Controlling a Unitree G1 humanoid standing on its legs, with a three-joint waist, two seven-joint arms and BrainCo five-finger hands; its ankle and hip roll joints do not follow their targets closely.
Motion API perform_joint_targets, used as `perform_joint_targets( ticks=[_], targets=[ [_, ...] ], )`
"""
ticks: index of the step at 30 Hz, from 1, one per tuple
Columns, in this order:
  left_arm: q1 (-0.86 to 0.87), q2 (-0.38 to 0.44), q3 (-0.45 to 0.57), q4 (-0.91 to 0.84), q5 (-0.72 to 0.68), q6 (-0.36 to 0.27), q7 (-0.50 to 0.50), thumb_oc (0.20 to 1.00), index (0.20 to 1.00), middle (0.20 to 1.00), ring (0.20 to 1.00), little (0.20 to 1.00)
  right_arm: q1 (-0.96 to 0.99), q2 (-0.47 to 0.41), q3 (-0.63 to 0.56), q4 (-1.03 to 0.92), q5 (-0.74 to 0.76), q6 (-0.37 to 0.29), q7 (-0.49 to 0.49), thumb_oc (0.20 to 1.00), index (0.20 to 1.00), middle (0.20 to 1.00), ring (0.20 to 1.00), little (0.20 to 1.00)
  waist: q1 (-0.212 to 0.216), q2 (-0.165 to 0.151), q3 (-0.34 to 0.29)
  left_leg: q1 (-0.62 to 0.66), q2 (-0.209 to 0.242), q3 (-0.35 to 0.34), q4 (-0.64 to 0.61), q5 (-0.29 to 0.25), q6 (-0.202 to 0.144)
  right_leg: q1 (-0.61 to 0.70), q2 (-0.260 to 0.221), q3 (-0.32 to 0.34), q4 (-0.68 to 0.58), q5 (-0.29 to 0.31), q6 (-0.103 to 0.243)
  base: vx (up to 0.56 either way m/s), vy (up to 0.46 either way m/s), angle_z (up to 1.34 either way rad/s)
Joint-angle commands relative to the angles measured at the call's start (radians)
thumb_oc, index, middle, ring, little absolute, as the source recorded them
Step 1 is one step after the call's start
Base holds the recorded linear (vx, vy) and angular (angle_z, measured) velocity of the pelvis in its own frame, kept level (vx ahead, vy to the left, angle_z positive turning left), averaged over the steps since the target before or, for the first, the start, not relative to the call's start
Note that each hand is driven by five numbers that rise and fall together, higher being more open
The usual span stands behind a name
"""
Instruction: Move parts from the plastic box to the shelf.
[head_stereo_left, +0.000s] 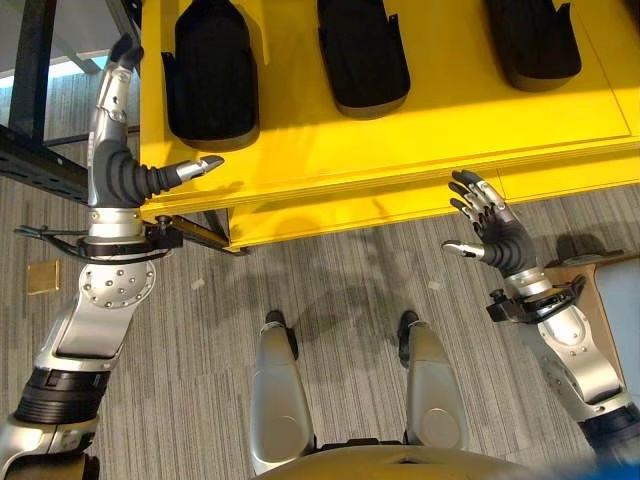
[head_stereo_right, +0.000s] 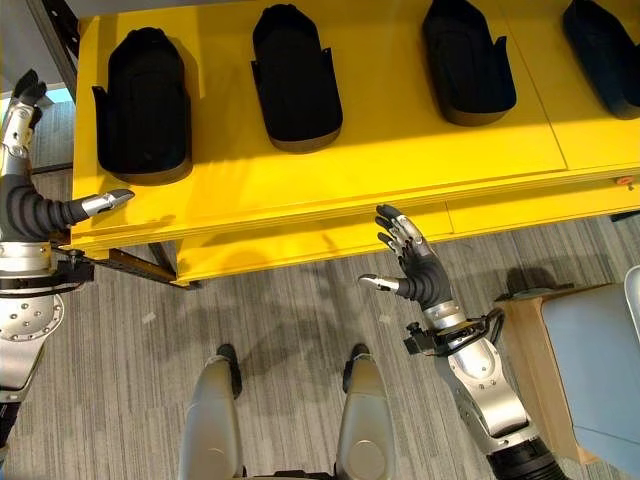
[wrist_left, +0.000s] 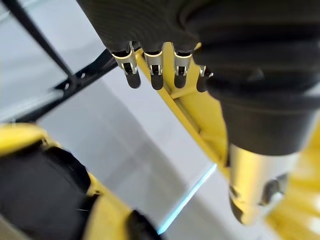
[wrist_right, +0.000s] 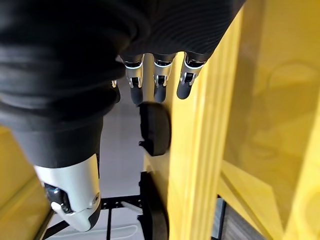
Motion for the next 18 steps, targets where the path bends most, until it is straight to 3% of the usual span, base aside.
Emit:
perform_joint_targets(
  ticks=[1,9,18],
  targets=[
    [-0.012,0.021,0.007,-0.045,0.13,-0.018,-0.028,1.0,1.0,1.0,1.0,1.0,-0.005,0.017,-0.04,-0.041,-0.023,-0.06,0.003,1.0,1.0,1.0,1.0,1.0,-0.001,-0.002,-0.055,0.048,0.021,-0.064,-0.061,0.092,-0.006,0.039,-0.035,0.034,-0.013,0.121,0.007,0.02,-0.018,0.12],
    [0.176,0.049,0.001,-0.071,0.279,-0.019,-0.102,1.0,1.0,1.0,1.0,1.0,0.028,0.01,-0.078,-0.054,-0.035,-0.055,0.01,1.0,1.0,1.0,1.0,1.0,0.011,0.001,-0.069,0.071,0.017,-0.074,-0.073,0.092,-0.003,0.069,-0.042,0.017,-0.014,0.106,0.01,0.01,-0.011,0.04],
    [0.178,0.039,-0.103,0.03,0.335,0.0,-0.138,1.0,1.0,1.0,1.0,1.0,0.018,0.021,-0.086,-0.036,-0.045,-0.055,-0.009,1.0,1.0,1.0,1.0,1.0,0.01,-0.004,-0.07,0.066,0.015,-0.076,-0.077,0.097,0.002,0.065,-0.04,0.014,-0.011,0.102,0.01,0.0,0.0,0.0]
  ],
)
